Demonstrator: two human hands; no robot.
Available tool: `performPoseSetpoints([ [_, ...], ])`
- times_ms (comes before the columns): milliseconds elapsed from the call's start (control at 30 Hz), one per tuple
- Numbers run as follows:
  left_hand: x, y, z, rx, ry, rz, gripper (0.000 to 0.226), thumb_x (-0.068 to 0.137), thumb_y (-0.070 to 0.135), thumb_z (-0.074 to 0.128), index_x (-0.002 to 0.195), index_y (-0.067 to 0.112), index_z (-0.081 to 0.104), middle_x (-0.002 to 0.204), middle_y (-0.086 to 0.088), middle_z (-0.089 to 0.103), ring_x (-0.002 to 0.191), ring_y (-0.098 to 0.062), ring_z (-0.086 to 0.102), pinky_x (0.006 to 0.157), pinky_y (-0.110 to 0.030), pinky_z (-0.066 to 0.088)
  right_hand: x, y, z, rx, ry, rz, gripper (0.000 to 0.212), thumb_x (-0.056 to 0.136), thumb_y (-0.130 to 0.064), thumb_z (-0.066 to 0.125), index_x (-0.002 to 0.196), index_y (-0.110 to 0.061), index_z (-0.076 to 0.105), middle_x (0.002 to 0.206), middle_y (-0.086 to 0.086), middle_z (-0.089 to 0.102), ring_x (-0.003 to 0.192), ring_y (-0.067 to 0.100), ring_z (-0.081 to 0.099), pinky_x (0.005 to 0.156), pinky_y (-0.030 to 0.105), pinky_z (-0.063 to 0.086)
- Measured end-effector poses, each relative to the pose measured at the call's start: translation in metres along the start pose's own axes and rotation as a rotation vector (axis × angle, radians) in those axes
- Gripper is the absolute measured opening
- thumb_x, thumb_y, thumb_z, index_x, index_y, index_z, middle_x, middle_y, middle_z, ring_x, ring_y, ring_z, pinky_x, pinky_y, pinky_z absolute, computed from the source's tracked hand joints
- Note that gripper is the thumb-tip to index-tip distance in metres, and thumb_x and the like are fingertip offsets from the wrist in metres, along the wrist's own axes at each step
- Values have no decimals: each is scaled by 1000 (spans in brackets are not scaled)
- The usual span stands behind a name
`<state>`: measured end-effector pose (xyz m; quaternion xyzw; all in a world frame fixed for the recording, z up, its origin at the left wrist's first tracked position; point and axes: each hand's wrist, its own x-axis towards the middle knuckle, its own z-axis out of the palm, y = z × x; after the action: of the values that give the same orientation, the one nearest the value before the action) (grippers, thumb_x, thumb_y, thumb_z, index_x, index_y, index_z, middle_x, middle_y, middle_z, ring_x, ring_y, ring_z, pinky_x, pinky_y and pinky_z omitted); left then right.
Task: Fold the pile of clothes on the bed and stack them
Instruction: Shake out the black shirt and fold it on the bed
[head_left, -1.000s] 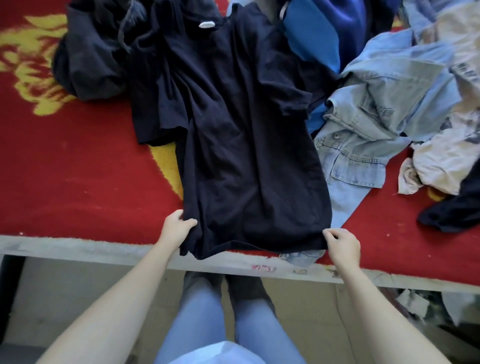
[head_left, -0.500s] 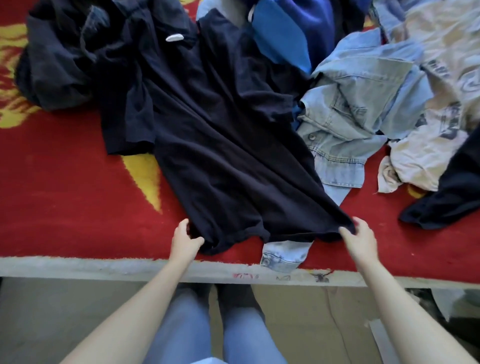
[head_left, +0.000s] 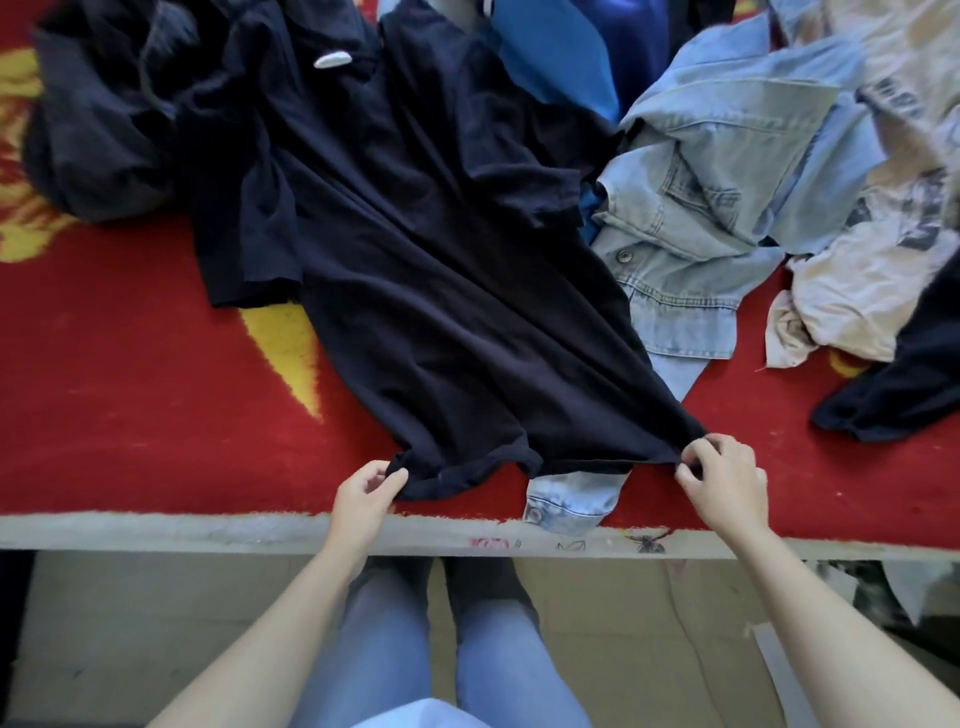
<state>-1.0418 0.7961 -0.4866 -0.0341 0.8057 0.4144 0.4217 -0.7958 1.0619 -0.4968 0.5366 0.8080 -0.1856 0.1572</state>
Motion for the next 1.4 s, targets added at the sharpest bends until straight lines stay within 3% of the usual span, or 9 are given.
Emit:
performPoseSetpoints([
  [133, -1, 10, -14, 6, -34, 74, 12, 87, -4, 54, 77, -8, 59, 105, 5, 57, 95, -4, 52, 87, -23, 34, 0, -3, -5, 129, -80, -67, 20, 85, -10, 54, 73, -12, 38, 66, 4, 50, 72, 33, 49, 62, 35, 30],
  [367, -7, 19, -43, -430, -95, 82, 40, 93, 1, 40, 60, 14, 58, 60, 5, 59, 61, -6, 56, 64, -21, 44, -2, -6, -8, 512, 23, 163, 7, 92, -7, 40, 86, -9, 37, 67, 5, 45, 62, 24, 39, 60, 36, 27],
  [533, -8, -3, -61, -64, -87, 57, 29, 78, -14, 51, 96, 8, 48, 80, -7, 55, 75, -16, 51, 64, -11, 43, 5, -8, -10, 889, 138, 366, 6, 94, -6, 37, 96, -11, 37, 75, 1, 38, 67, 16, 37, 57, 25, 34],
  [633, -13, -15, -60, 209, 3, 112, 26, 81, -13, 57, 85, 12, 56, 73, -6, 59, 73, -22, 53, 61, -6, 40, 11, -8, -5, 1011, 91, 421, 9, 95, -6, 38, 99, -14, 36, 87, 7, 45, 76, 21, 48, 62, 27, 49],
  [733, -13, -20, -56, 368, -19, 107, 25, 79, -3, 66, 78, 20, 58, 77, 2, 61, 79, -20, 55, 69, -18, 40, 11, -10, -1, 961, 49, 331, 17, 94, -5, 47, 93, -21, 40, 86, 5, 48, 69, 14, 47, 54, 18, 45],
  [900, -10, -19, -38, 406, -20, 60, 33, 78, 6, 70, 101, 23, 53, 90, 6, 59, 90, -10, 52, 75, -26, 37, 8, -3, 14, 765, -49, 259, 39, 84, 2, 59, 117, -14, 46, 108, 5, 54, 94, 21, 51, 82, 37, 42],
  [1100, -14, -17, -62, 388, 227, 214, 42, 70, -19, 56, 60, 19, 39, 60, 0, 42, 59, -16, 34, 54, -26, 24, 13, 17, -4, 690, 278, 317, 34, 78, 9, 39, 81, -21, 55, 93, 26, 63, 65, 26, 55, 52, 15, 41],
  [1300, -57, -52, -139, 613, 537, 199, 42, 64, -24, 59, 57, 14, 42, 62, -12, 41, 54, -20, 31, 53, -19, 29, -26, 55, -26, -9, 490, -193, 35, 71, -5, 36, 99, -12, 57, 70, 22, 51, 47, 36, 48, 48, 27, 30],
  [1400, -75, -80, -150, 894, 423, 89, 35, 70, -4, 57, 65, 21, 34, 66, -4, 37, 50, -27, 37, 47, -31, 27, -33, 69, -14, -227, 363, -307, 45, 59, 17, 57, 96, -7, 65, 60, 17, 45, 43, 31, 44, 46, 26, 28],
])
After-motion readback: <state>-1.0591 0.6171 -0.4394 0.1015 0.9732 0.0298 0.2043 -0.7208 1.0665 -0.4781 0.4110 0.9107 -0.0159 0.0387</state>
